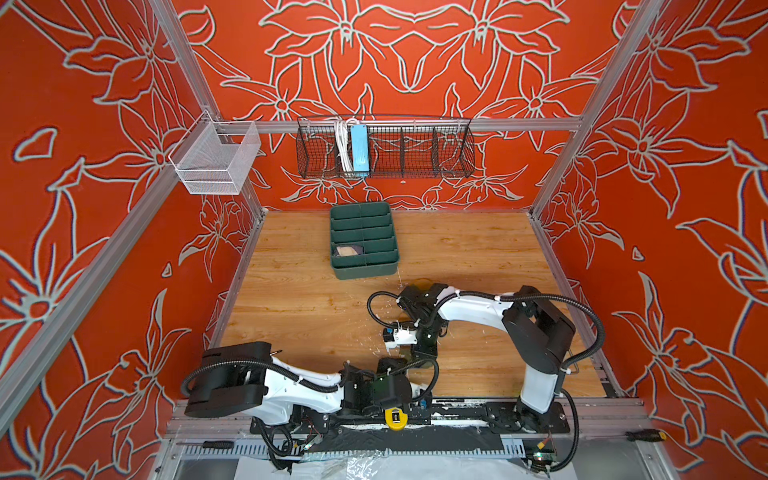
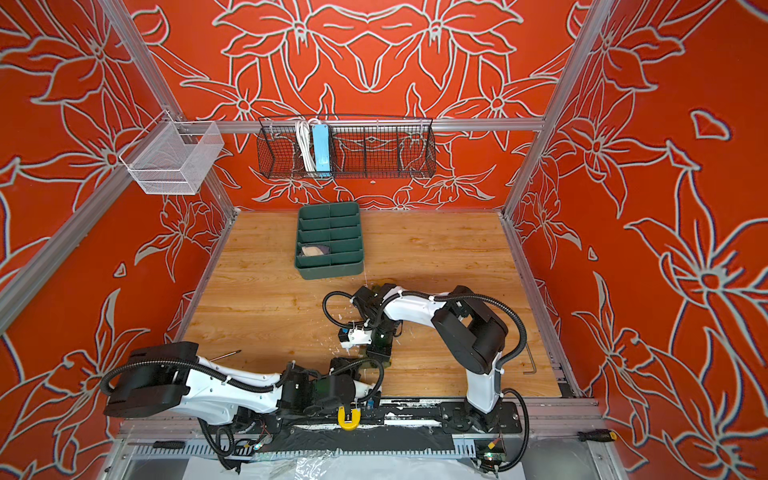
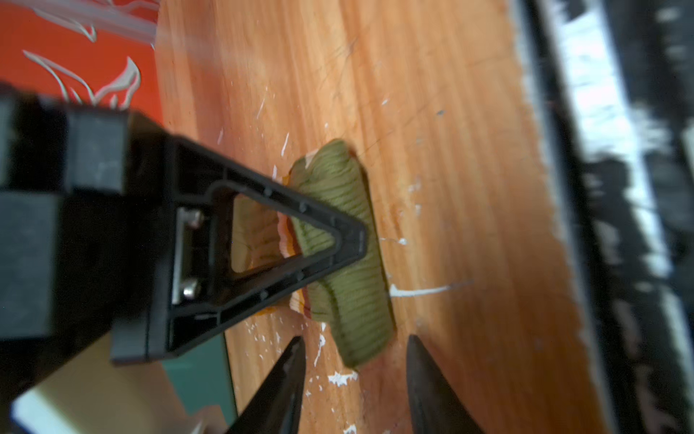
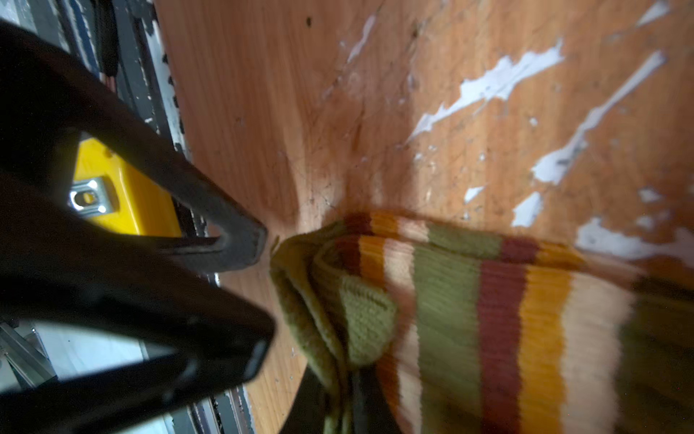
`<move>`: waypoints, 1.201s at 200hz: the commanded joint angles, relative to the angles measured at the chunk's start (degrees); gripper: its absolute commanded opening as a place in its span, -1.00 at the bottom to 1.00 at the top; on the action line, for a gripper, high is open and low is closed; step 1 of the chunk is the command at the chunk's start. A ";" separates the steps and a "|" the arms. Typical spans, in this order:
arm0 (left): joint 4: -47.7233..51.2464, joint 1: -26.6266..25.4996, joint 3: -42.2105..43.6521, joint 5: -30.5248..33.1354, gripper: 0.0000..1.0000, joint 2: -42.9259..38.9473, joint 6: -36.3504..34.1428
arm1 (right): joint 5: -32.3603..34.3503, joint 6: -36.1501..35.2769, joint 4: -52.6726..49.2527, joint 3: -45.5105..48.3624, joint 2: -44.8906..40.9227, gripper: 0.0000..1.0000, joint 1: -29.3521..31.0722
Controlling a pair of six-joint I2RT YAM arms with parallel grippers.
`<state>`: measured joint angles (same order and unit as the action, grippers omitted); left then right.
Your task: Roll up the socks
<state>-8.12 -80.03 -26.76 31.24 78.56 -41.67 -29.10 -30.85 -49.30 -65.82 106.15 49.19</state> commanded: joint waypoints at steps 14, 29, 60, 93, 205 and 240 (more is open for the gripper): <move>2.99 2.50 -3.55 -5.26 -0.02 2.45 4.36 | -0.87 -1.19 -0.23 0.36 -1.25 -1.00 -0.39; 3.53 2.52 -4.84 -5.47 -0.01 4.58 5.37 | -0.80 -1.14 -0.04 0.34 -1.05 -1.00 -0.33; 3.57 2.55 -5.68 -6.10 0.03 7.57 6.90 | -0.64 -1.05 -0.04 0.21 -1.09 -1.00 -0.41; 4.25 2.68 -5.99 -5.40 0.17 10.55 7.76 | -0.39 -0.83 -0.08 0.08 -1.03 -1.00 -0.35; 10.75 3.93 -12.78 1.66 -0.24 21.37 10.19 | -0.87 -0.39 -0.12 0.79 -3.02 -1.00 -0.27; 13.33 3.92 -14.34 0.40 -0.67 21.83 10.10 | -0.50 -0.11 0.32 1.35 -3.95 -1.00 -0.32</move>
<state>-1.52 -77.19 -41.67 36.51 97.30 -31.40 -25.43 -30.81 -49.82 -65.14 104.05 47.46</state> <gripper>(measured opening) 0.230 0.112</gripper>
